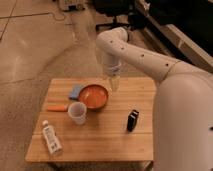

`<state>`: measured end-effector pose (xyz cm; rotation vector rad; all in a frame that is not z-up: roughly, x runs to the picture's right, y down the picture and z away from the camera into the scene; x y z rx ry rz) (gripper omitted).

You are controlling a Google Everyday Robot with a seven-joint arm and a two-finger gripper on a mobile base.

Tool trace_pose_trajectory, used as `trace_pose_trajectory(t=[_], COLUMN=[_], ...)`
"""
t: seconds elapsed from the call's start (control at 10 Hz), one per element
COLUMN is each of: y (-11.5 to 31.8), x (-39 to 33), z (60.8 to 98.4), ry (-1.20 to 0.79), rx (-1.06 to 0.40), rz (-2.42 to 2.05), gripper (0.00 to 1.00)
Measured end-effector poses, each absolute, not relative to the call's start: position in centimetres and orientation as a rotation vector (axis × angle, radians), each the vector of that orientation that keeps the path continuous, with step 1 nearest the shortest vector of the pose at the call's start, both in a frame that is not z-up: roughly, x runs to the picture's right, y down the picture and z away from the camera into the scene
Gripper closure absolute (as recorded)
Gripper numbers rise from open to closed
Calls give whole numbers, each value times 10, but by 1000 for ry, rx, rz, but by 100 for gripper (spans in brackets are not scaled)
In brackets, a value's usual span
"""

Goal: Move the arm in a circular motion

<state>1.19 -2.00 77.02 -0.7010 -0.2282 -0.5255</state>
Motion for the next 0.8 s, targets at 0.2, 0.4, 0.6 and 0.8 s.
trace_pose_trajectory(t=[0.2, 0.4, 0.6, 0.8], y=[-10, 16, 35, 48], x=[-8, -23, -34, -41], z=[759, 736, 717, 704], ry=[-233, -248, -250, -251], rx=[-692, -684, -687, -685], rz=[-566, -611, -636, -653], gripper=[35, 35, 35, 35])
